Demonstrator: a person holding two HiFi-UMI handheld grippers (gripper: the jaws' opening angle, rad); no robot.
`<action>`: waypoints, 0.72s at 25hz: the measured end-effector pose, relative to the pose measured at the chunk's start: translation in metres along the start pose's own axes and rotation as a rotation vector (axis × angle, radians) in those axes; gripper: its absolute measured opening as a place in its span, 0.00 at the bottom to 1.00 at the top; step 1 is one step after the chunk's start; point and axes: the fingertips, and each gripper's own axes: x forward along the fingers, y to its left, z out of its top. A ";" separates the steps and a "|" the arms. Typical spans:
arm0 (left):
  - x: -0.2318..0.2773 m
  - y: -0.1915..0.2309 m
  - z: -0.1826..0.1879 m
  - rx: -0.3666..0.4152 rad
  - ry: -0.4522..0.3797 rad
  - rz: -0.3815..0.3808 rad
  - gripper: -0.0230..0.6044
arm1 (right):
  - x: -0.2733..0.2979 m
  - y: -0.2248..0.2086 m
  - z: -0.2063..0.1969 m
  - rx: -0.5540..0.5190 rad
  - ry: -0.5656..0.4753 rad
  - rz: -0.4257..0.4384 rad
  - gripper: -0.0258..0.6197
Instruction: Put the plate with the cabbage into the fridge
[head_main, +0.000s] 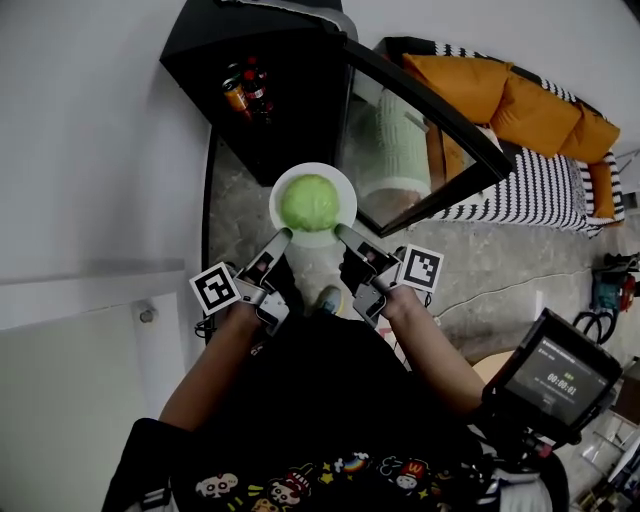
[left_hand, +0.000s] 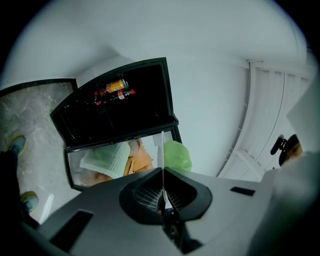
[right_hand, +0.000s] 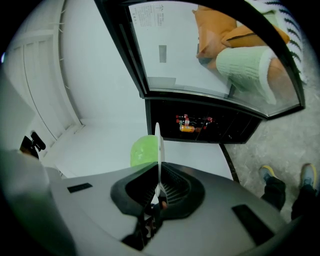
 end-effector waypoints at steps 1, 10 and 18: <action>0.001 0.000 0.000 -0.003 0.004 -0.003 0.05 | 0.000 0.000 0.001 -0.002 -0.003 0.000 0.07; 0.009 -0.001 0.003 -0.036 0.035 -0.027 0.05 | 0.001 0.003 0.005 0.002 -0.032 -0.031 0.07; 0.011 -0.004 0.002 -0.037 0.041 -0.023 0.05 | -0.002 0.005 0.006 0.008 -0.051 -0.018 0.07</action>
